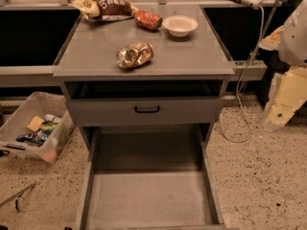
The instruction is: Place orange can into middle drawer
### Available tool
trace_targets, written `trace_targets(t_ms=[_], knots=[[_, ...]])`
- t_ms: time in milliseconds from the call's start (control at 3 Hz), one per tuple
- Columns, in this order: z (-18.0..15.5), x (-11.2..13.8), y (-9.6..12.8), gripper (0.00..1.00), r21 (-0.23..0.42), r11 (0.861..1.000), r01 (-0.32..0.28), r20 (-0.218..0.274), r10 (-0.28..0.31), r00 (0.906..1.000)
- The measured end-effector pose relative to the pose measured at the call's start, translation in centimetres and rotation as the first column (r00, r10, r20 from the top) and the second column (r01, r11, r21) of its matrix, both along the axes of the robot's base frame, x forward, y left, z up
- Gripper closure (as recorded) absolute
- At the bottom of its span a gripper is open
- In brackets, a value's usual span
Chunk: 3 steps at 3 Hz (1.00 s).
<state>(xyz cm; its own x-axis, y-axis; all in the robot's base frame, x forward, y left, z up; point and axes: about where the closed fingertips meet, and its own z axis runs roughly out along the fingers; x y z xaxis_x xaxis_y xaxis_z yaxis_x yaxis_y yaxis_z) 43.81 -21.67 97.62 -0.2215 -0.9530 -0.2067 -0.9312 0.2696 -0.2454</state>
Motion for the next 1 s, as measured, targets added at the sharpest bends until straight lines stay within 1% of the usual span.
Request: trace_targets(t_ms=[333,667,1000], knots=[[0.0,0.0,0.0,0.0,0.0,1.0,0.0,0.0,0.0,1.0],[-0.5,1.7,1.2,0.0,0.034,0.998,-0.055,0.022,0.054,0.9983],[-1.3,5.4,3.8,0.0,0.049,0.986,-0.158,0.048,0.156,0.9867]])
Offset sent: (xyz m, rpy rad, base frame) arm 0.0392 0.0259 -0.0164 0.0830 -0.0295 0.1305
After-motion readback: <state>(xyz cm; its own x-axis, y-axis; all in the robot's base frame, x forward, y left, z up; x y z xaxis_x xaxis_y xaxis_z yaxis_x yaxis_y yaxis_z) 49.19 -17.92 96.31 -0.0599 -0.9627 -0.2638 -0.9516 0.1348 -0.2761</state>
